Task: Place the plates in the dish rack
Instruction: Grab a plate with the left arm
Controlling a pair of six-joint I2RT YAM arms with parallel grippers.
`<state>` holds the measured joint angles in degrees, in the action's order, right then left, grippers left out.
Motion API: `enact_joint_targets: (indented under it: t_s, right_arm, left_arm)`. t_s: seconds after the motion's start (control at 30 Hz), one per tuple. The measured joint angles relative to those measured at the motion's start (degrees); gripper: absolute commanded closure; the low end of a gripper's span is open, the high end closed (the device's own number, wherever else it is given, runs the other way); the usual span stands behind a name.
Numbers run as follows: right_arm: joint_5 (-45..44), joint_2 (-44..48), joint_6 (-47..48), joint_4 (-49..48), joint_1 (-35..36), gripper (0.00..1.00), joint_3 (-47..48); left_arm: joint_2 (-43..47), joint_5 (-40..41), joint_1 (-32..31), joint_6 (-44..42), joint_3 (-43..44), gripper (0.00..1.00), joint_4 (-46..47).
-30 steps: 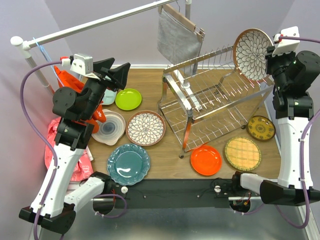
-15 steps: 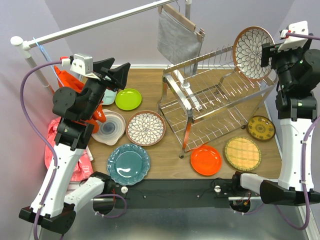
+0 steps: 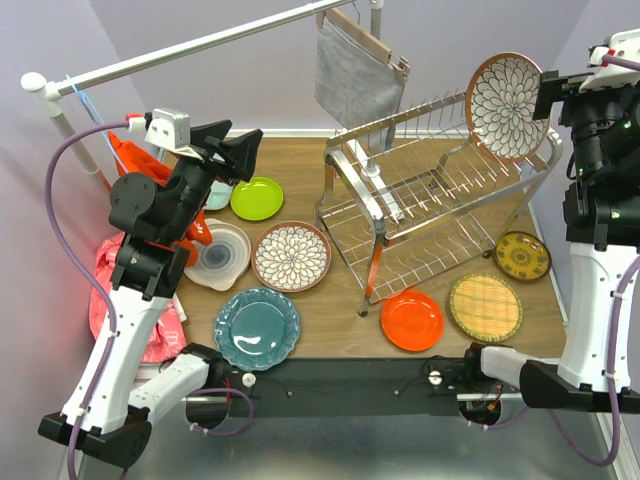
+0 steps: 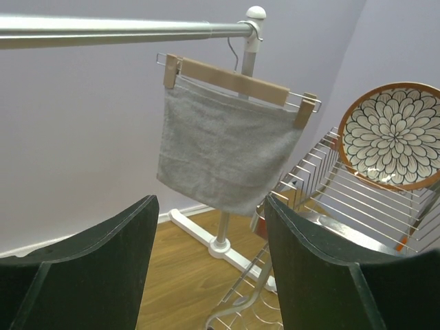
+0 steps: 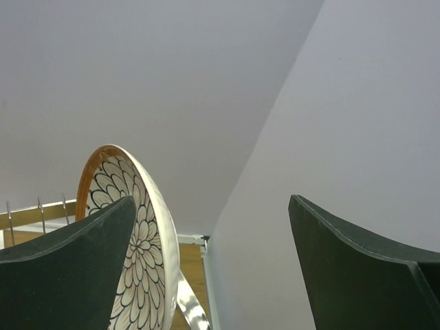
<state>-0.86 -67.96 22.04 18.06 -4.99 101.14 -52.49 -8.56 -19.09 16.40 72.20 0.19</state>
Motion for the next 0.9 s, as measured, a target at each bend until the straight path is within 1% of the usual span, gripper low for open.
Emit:
enact_joint_targets:
  t_s: [0.3,0.37,0.43,0.63,0.8,0.87,0.9]
  right_arm:
    - [-0.11,1.2,-3.76,0.48,0.0,0.01,1.33]
    - [1.46,2.01,-4.55,1.42,-0.02,0.02,1.33]
    - [4.04,3.1,-4.66,2.27,-0.02,0.02,1.33]
    - [15.91,4.66,-2.38,4.7,0.0,0.02,2.25]
    - [25.16,1.6,-1.44,5.92,0.0,0.0,6.73]
    - [31.06,0.0,-1.66,6.78,0.0,0.0,7.58]
    - [32.52,-0.42,-2.03,7.17,0.0,0.0,7.72]
  left_arm:
    - [0.07,1.05,0.0,1.51,-1.16,0.28,-4.66]
    - [-0.11,1.51,0.02,2.12,-1.9,0.28,-6.21]
    - [-0.59,1.75,0.02,2.67,-2.73,0.28,-7.34]
    - [-4.02,1.97,0.63,4.48,-5.97,0.28,-10.99]
    - [-6.78,1.95,1.01,6.25,-8.35,0.28,-13.14]
    - [-7.69,1.99,1.05,7.32,-9.25,0.28,-13.2]
    - [-8.24,2.1,1.14,7.72,-9.64,0.28,-13.27]
